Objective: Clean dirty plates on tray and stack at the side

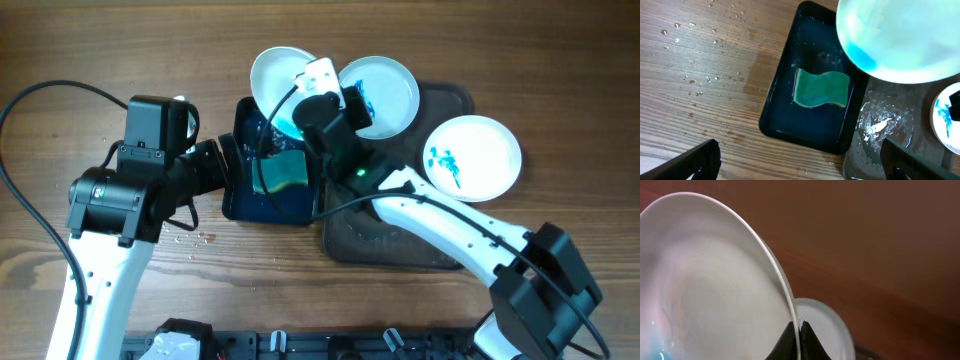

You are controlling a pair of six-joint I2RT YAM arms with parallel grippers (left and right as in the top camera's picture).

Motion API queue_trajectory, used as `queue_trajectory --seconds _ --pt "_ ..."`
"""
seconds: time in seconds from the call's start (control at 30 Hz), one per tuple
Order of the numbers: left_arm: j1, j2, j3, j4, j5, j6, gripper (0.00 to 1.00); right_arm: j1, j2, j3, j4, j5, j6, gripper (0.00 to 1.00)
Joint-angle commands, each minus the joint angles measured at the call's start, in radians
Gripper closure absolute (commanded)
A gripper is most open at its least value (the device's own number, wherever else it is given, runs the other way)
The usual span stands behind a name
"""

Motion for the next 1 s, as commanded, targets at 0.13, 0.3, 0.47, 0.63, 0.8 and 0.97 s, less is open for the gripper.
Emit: queue_trajectory --seconds 0.13,0.3,0.47,0.63,0.8,0.97 --pt "0.005 -0.001 0.014 0.002 -0.016 -0.009 0.0 0.08 -0.005 0.013 0.068 0.2 -0.212 0.96" --pt "0.005 -0.001 0.014 0.002 -0.016 -0.009 0.0 0.103 -0.005 0.013 0.074 0.211 -0.22 0.96" --pt "0.005 -0.001 0.014 0.002 -0.016 -0.009 0.0 0.103 -0.005 0.013 0.074 0.211 -0.219 0.96" --pt "0.005 -0.001 0.014 0.002 -0.016 -0.009 0.0 0.104 -0.005 0.013 0.074 0.211 -0.217 0.96" --pt "0.005 -0.001 0.014 0.002 -0.016 -0.009 0.0 0.115 -0.005 0.013 0.078 0.211 -0.22 0.96" --pt "0.005 -0.001 0.014 0.002 -0.016 -0.009 0.0 0.117 -0.005 0.013 0.077 0.211 -0.22 0.96"
